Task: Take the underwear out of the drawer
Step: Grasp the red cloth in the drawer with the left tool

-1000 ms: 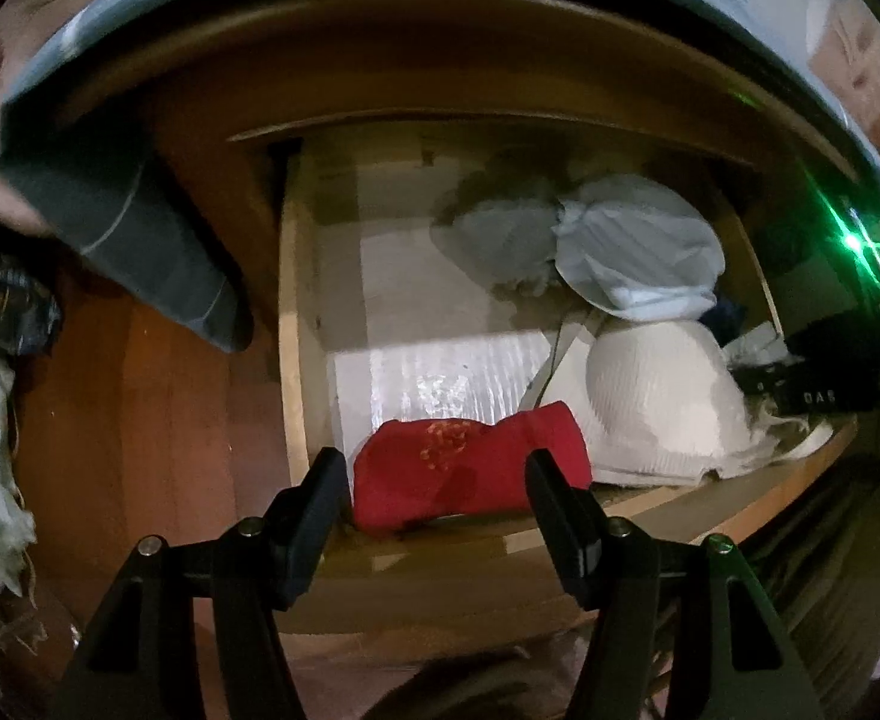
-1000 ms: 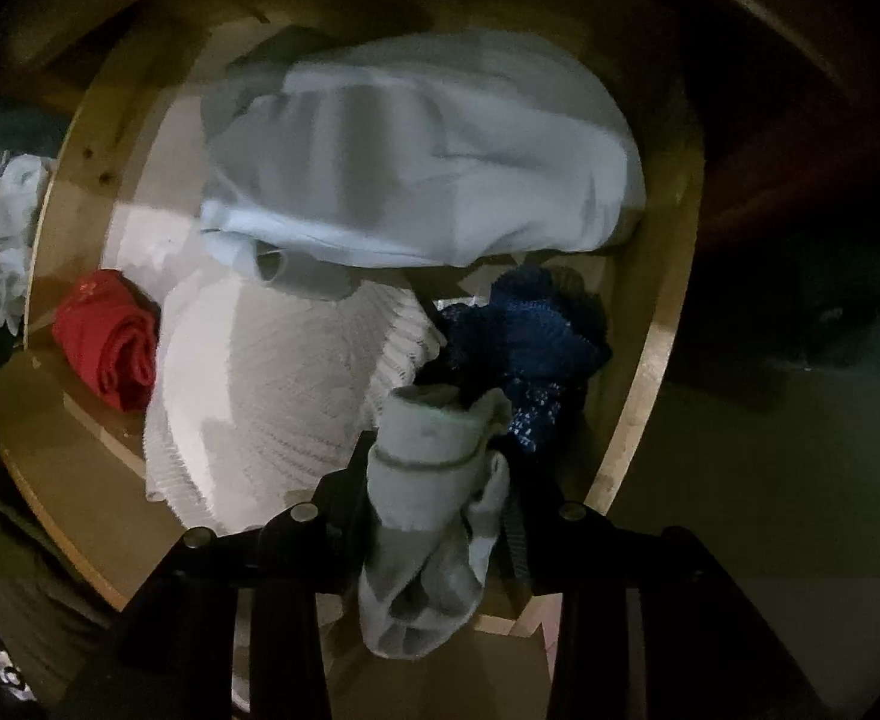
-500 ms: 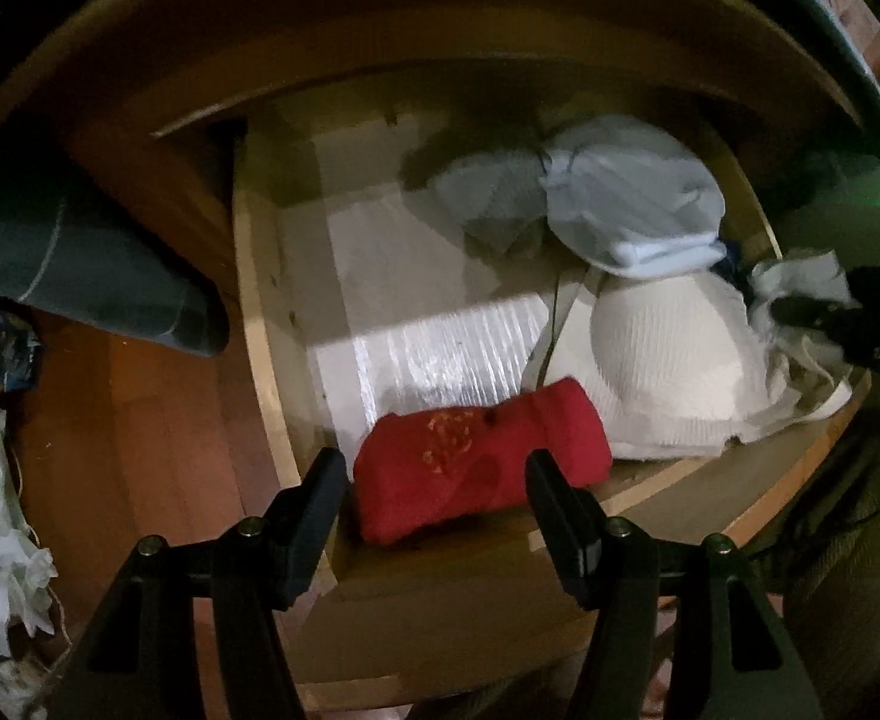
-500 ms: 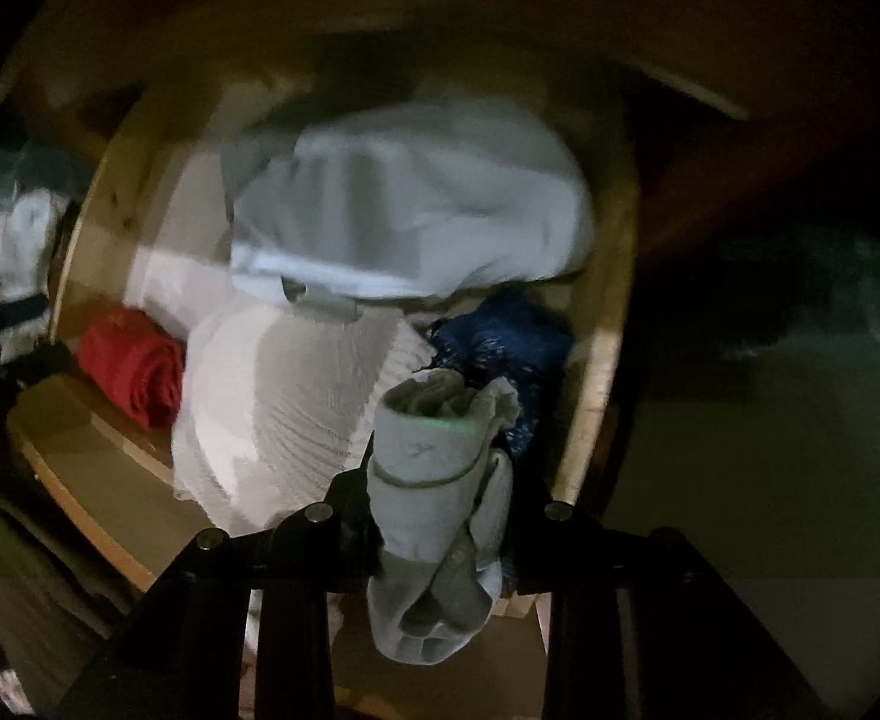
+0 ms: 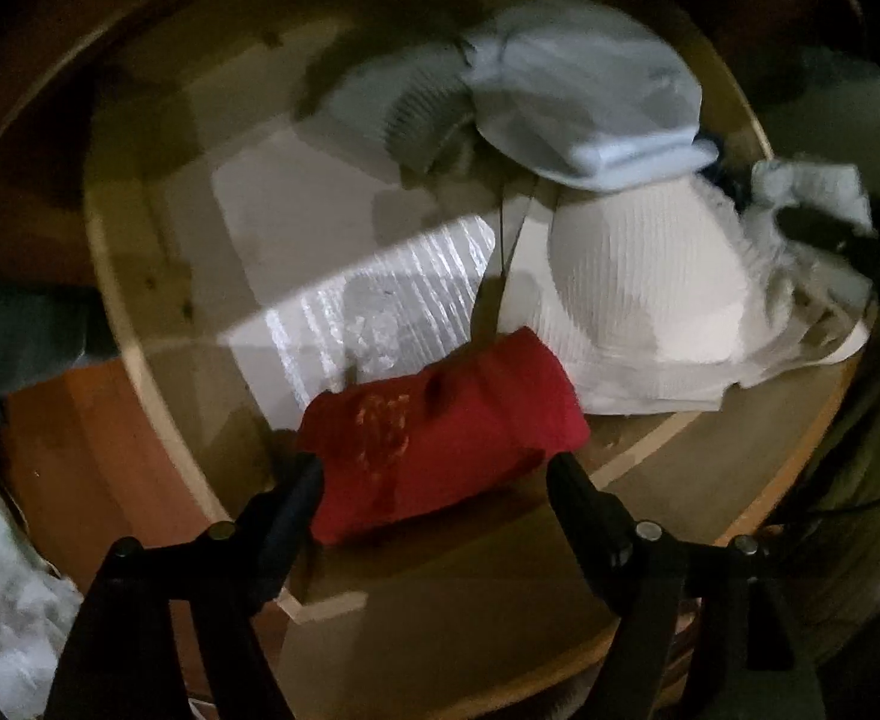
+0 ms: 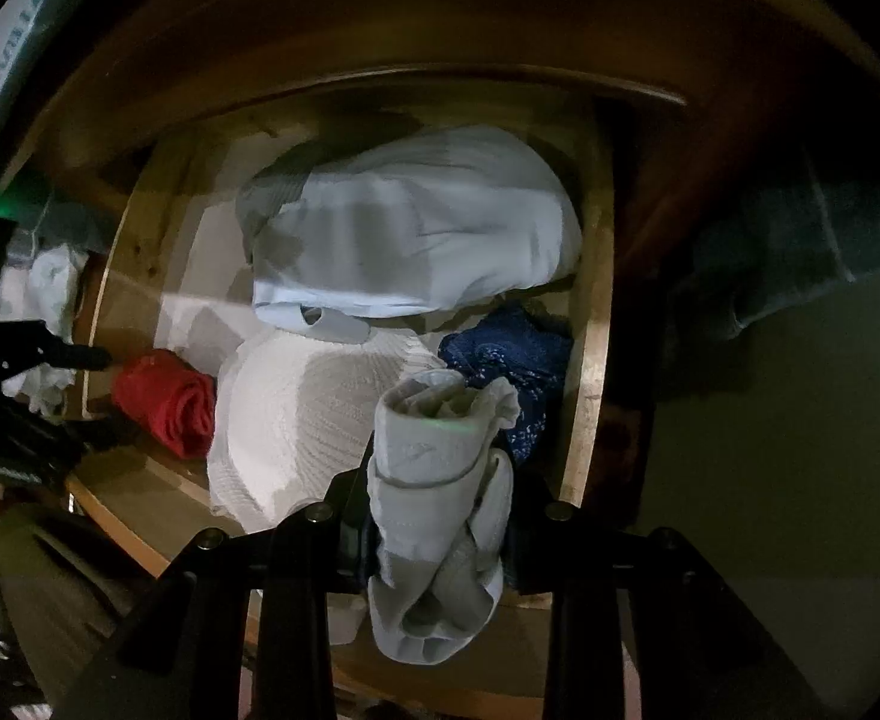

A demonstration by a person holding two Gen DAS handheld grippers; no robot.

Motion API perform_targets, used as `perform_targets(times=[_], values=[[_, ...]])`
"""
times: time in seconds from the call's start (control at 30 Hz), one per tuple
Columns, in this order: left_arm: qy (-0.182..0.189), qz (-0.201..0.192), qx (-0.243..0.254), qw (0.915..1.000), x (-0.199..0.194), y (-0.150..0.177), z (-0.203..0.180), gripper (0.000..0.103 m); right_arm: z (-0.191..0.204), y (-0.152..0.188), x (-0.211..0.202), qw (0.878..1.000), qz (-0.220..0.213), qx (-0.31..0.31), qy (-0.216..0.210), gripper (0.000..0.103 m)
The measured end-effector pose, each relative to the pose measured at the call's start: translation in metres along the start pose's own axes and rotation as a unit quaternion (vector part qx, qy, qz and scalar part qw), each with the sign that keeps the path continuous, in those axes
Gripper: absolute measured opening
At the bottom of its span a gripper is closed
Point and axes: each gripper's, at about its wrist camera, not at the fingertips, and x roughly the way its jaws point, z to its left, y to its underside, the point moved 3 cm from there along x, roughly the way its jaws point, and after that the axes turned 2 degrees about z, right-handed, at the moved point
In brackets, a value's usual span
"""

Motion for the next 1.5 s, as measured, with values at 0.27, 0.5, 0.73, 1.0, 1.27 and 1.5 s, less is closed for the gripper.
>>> perform_targets(times=[0.27,0.5,0.73,1.0,1.27,1.5], values=[[0.027,0.032,0.009,0.9991,0.024,-0.023,0.002,0.08,0.004,-0.001,0.003,1.0,0.005,-0.003,0.0,0.029],[0.039,0.024,-0.009,0.9989,0.035,-0.04,0.014,0.081,0.007,-0.001,0.005,1.0,0.01,-0.014,0.008,0.03],[0.06,0.043,-0.034,0.9967,0.047,-0.051,0.028,0.082,0.003,-0.001,0.007,1.0,0.011,-0.007,0.0,0.03],[0.075,0.051,-0.078,0.9928,0.048,-0.049,0.037,0.054,0.002,-0.003,0.006,1.0,0.011,-0.003,-0.005,0.03],[0.041,0.006,-0.09,0.9951,0.027,-0.028,0.032,0.031,0.005,-0.003,0.004,1.0,0.001,-0.007,-0.003,0.03],[0.023,-0.048,-0.113,0.9922,-0.002,-0.009,0.027,0.03,0.003,-0.002,0.001,1.0,-0.01,-0.004,-0.006,0.03]])
